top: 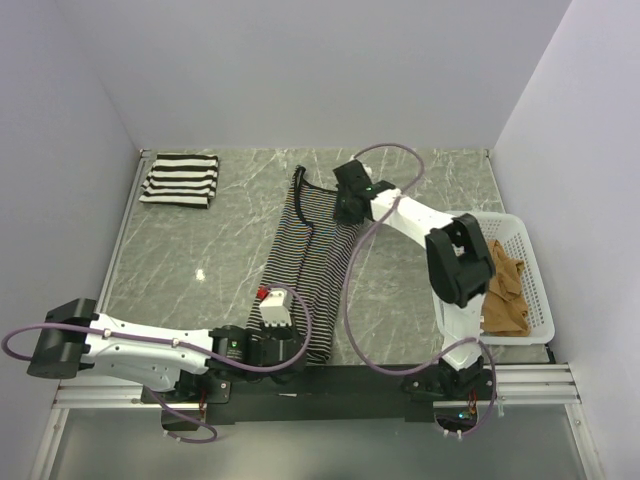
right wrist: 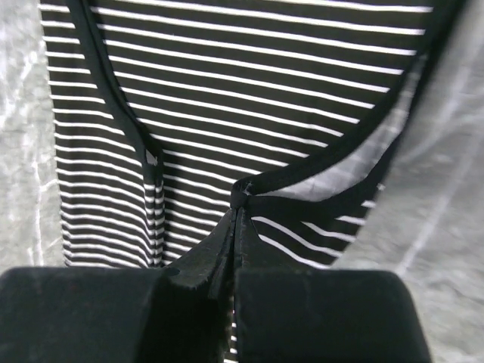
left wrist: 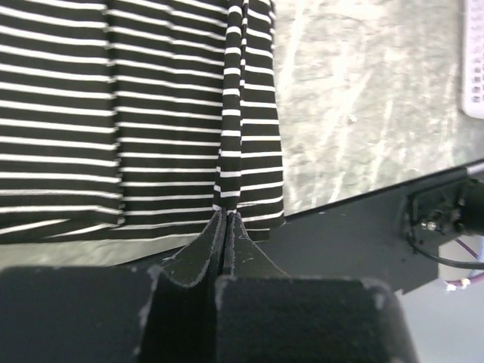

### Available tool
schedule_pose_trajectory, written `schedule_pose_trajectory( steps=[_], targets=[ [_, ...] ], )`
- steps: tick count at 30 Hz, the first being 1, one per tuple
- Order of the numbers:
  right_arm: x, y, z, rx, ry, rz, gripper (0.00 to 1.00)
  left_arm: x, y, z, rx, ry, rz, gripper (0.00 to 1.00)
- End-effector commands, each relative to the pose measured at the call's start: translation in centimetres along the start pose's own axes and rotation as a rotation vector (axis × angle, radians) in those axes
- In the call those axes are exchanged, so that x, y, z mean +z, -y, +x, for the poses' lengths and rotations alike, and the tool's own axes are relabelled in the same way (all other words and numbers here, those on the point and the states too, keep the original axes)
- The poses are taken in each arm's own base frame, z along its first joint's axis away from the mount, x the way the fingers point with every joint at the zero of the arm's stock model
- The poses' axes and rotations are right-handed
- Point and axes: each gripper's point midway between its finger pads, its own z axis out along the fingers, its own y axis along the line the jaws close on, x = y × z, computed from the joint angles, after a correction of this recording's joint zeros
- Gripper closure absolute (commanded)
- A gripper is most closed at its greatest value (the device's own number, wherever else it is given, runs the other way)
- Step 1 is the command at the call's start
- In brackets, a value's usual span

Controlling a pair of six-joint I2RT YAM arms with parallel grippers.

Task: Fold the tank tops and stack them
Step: Fold the tank top

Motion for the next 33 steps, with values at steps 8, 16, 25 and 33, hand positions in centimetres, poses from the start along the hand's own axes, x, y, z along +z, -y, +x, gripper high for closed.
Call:
schedule_pose_trajectory(
  steps=[8,16,25,33],
  targets=[
    [1.8,-3.8,-0.1,-0.059,0.009,0.031,1.0,-0.7,-4.3,0.5,-0.026,-0.024,-0.107,0.99],
    [1.7,-5.1,-0.4,-0.047,0.043,0.008,1.0,-0.8,-5.4,0.8,-0.031,-0.035,-0.127,0.99],
    [2.5,-5.8,0.2,-0.051,0.039,-0.02,1.0,-0.5,-6.6,1.2,-0.026,-0.035,-0.18,0.99],
    [2.8,-6.8,0.2,-0.058,0.047,-0.088,0.88,-0.2,-6.6,1.7,-0.005,-0.055,-0.185,0.81]
  ],
)
